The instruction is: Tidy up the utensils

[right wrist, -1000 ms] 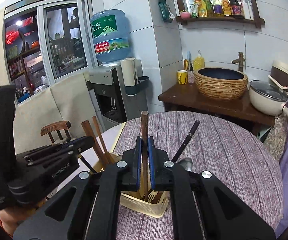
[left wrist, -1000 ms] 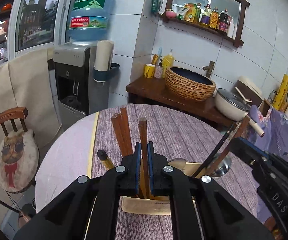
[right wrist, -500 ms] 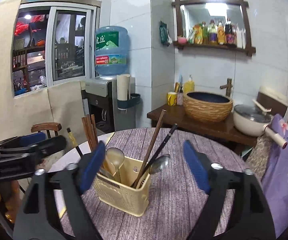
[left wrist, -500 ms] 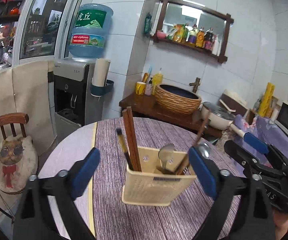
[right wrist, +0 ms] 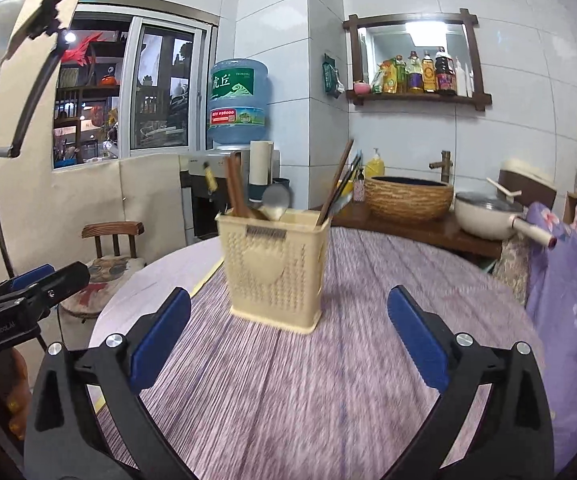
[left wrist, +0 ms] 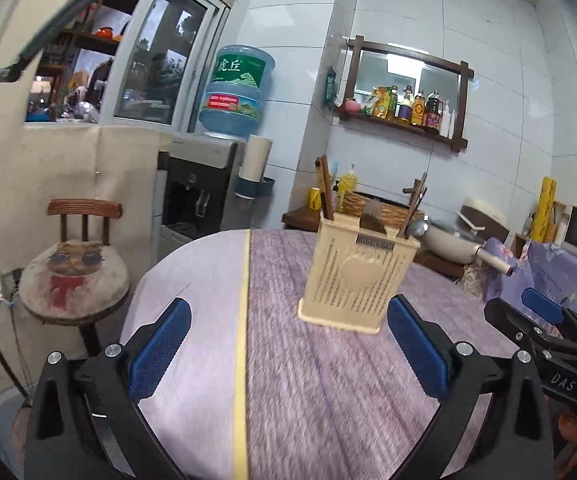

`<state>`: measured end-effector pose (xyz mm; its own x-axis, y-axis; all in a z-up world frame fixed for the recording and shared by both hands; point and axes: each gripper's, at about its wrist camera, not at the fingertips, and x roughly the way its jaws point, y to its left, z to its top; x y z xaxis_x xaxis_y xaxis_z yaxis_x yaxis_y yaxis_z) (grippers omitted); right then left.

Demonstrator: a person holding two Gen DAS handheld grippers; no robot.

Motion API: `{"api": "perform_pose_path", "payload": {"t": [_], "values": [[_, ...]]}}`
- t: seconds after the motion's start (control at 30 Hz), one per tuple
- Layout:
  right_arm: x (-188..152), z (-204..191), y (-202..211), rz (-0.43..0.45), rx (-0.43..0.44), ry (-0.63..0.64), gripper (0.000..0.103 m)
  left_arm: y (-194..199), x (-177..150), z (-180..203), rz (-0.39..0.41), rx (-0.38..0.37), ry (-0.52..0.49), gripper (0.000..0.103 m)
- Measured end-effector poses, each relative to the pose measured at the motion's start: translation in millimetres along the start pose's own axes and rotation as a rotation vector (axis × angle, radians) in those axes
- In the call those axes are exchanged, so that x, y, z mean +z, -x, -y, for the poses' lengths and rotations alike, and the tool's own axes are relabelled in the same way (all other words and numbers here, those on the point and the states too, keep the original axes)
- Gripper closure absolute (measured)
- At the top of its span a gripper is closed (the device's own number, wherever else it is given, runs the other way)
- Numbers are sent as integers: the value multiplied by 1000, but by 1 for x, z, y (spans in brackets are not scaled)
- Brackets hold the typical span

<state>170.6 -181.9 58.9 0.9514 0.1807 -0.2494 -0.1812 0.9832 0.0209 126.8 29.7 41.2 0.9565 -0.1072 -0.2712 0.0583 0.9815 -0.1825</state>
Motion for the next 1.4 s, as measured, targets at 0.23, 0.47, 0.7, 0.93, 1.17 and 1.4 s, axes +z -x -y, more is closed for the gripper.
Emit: {"api": "perform_pose_path", "payload": {"t": [0.23,0.47,0.7,0.93,1.17,1.4], "values": [[-73,-23,52,-39,-24,-30,6,34,-55,-6,-79,32,74,6],[-102,-37,104,9,-45,-6,6,63,-79,0,-57,0,34,6],[-102,-37,138,47,-38,5,6,85,-78,3,26,-9,43,6],[-100,-31,144,57,-40,-11,6,92,-79,14,50,-25,-1,6],[-99,-29,144,58,-40,-12,6,94,-80,13,53,-25,4,6],[-99,-29,141,48,-37,-16,6,93,-80,11,45,-26,6,6]]}}
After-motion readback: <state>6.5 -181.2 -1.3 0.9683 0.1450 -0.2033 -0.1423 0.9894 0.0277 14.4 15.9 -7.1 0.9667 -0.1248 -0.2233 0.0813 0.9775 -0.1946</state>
